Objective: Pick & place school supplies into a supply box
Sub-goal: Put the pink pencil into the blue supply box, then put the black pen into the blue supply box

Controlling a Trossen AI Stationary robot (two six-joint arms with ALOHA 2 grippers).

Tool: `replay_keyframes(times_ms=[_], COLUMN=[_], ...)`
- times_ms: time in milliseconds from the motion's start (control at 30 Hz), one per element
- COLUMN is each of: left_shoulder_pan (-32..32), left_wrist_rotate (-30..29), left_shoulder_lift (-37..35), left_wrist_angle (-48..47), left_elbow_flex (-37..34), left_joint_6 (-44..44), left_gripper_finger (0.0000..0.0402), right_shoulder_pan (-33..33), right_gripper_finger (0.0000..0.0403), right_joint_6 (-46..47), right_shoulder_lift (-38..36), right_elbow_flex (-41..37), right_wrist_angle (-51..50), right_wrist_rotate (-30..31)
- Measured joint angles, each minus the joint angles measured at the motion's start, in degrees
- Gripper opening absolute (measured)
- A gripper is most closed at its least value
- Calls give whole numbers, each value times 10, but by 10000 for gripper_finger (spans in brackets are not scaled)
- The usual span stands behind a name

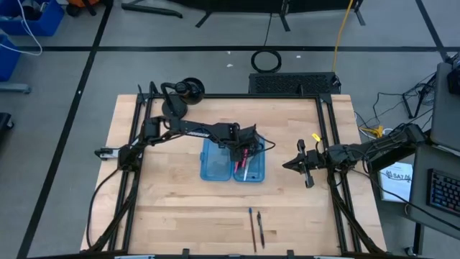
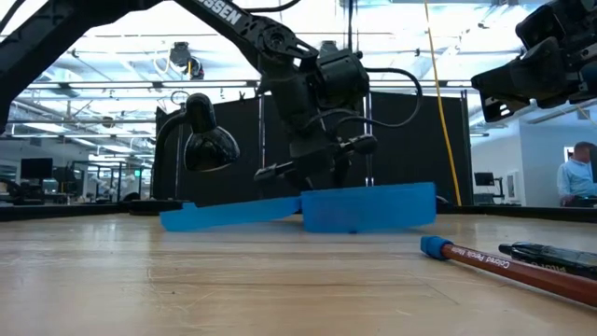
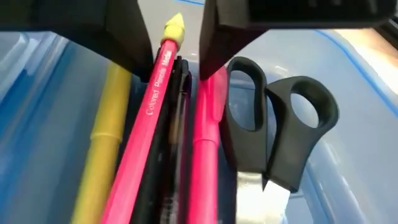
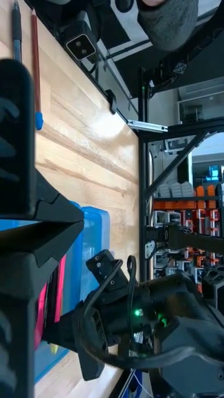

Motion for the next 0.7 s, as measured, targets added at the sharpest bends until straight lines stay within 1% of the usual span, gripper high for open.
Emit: replay_keyframes(times_ms=[100,200,333,533,633,700], left_shoulder_pan=[-5,-10,-15,-23,-30,-31], left_wrist_rotate=[-12,-30,-57,-98,-124,-119], left_shoulder_lift=[0,0,0,0,-3,-13], left_wrist_angle=[1,1,-4,-8,-46,-109], left_elbow_flex=[0,0,9,42,70,91], left_joint_6=[-3,-1,-4,-3,-29,-74], left_gripper_finger=[155,168,171,172,172,172], right_shoulder_pan=[0,0,0,0,0,0], right_gripper_finger=[0,0,0,0,0,0], right_joint_6=[0,0,0,0,0,0], right_shoulder_lift=[0,0,0,0,0,0], right_elbow_flex=[0,0,0,0,0,0], right_wrist_angle=[0,0,0,0,0,0], right_wrist_rotate=[0,0,0,0,0,-2])
